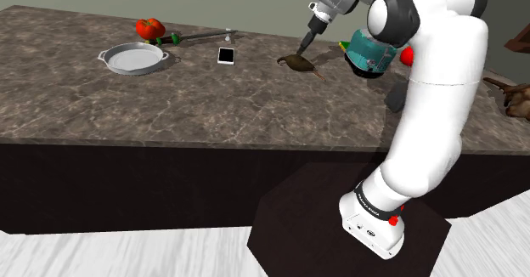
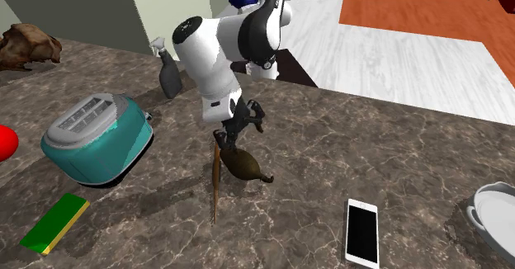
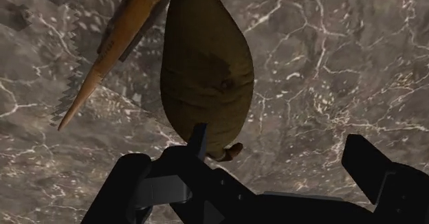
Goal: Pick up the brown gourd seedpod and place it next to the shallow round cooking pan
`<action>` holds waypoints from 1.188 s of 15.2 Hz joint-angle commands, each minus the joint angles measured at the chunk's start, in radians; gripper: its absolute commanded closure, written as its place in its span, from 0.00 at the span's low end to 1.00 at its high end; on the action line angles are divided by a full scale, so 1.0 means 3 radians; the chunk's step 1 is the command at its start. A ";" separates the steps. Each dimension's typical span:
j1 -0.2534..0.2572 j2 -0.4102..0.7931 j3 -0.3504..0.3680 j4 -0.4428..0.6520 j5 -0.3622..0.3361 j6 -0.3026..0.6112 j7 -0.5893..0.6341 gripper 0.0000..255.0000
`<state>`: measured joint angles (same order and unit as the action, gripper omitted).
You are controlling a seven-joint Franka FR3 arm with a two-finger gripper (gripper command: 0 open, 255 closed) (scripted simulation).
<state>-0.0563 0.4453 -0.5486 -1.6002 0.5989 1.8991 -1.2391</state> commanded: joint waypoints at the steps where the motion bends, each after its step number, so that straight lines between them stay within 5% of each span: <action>1: -0.0163 0.0335 0.0082 0.0382 0.0148 -0.0108 -0.0124 0.00; 4: -0.0389 0.0790 0.0210 0.0985 0.0286 -0.0281 -0.0199 0.00; 18: -0.0322 0.0885 0.0264 0.0828 0.0354 -0.0033 -0.0250 0.00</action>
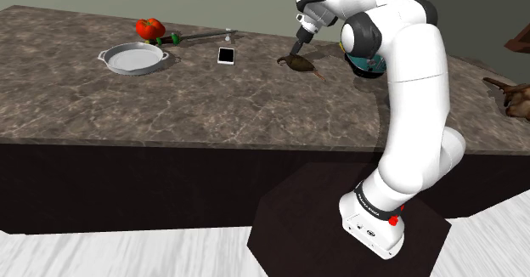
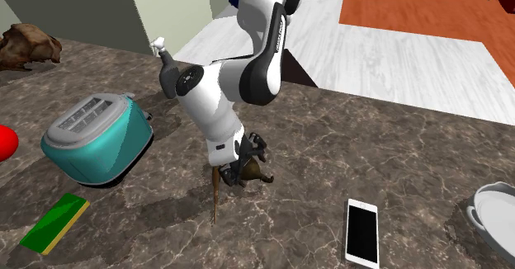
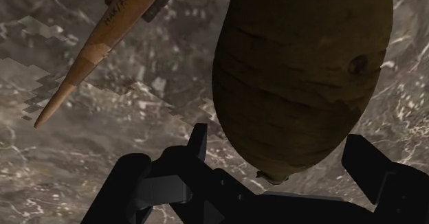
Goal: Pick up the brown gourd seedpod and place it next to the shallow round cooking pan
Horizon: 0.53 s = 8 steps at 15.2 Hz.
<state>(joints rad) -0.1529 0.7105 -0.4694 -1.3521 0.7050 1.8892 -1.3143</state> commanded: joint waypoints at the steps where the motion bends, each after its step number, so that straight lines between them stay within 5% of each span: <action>1: 0.0000 0.0001 0.0000 0.0001 0.0000 0.0000 0.0000 0.00; 2: 0.0000 0.0001 0.0000 0.0001 0.0000 0.0000 0.0000 1.00; 8: 0.0000 0.0000 0.0000 -0.0001 0.0000 0.0001 -0.0001 1.00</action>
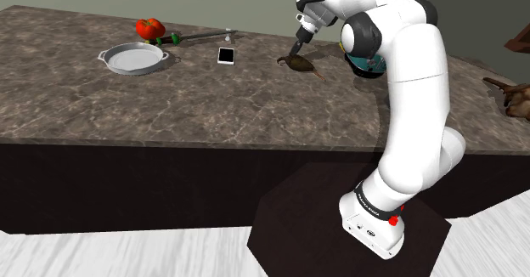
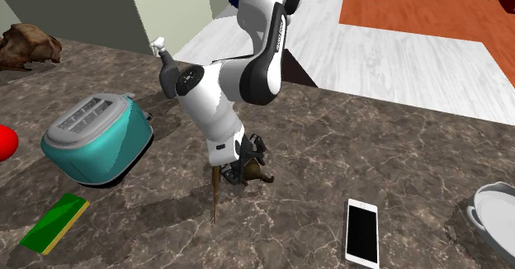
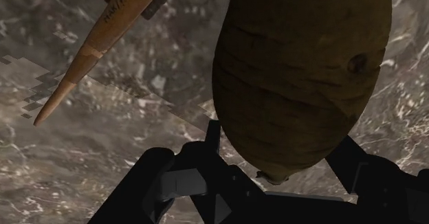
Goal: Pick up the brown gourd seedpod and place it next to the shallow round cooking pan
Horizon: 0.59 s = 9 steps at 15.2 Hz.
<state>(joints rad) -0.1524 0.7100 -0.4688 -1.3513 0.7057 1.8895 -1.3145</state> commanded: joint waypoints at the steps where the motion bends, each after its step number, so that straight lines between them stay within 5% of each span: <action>1: -0.0002 0.0003 -0.0002 -0.0002 -0.0002 -0.0001 0.0000 1.00; 9: -0.0005 -0.0090 -0.0036 0.0112 -0.0064 -0.0180 0.0095 1.00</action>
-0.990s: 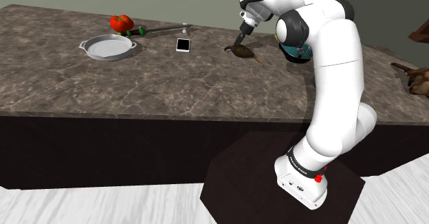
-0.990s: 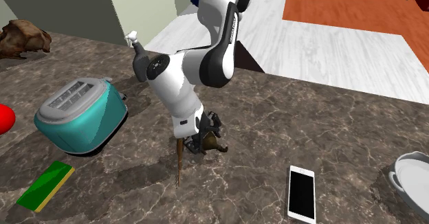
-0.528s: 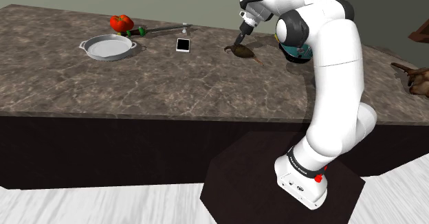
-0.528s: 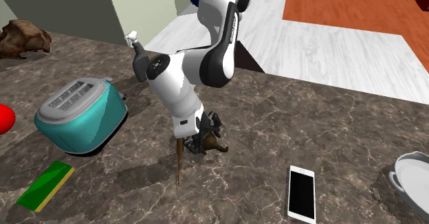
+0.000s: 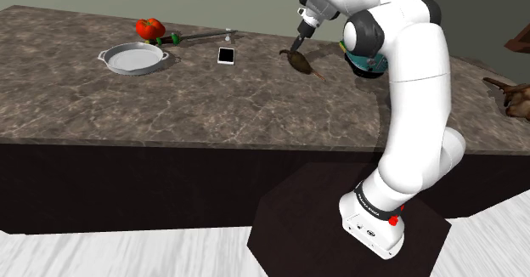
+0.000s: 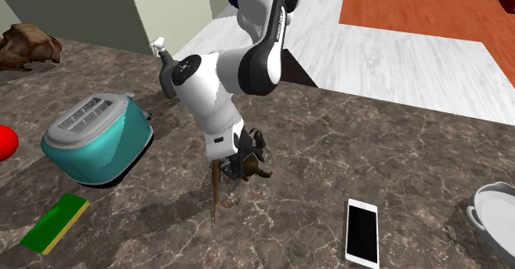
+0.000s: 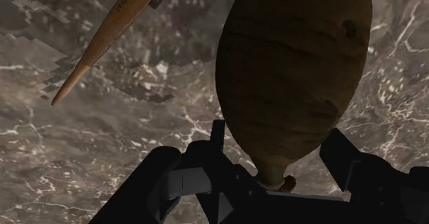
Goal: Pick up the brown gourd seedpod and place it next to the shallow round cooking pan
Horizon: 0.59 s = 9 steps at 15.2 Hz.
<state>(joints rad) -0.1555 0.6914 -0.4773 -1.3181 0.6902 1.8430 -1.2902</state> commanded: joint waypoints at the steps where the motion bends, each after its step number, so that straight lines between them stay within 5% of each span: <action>1: 0.0004 -0.0042 -0.0013 0.0023 -0.0021 -0.0056 0.0030 1.00; 9: -0.0024 -0.0124 -0.0044 0.0245 -0.0085 -0.0321 0.0160 1.00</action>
<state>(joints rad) -0.1595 0.6552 -0.4894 -1.2580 0.6666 1.7595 -1.2474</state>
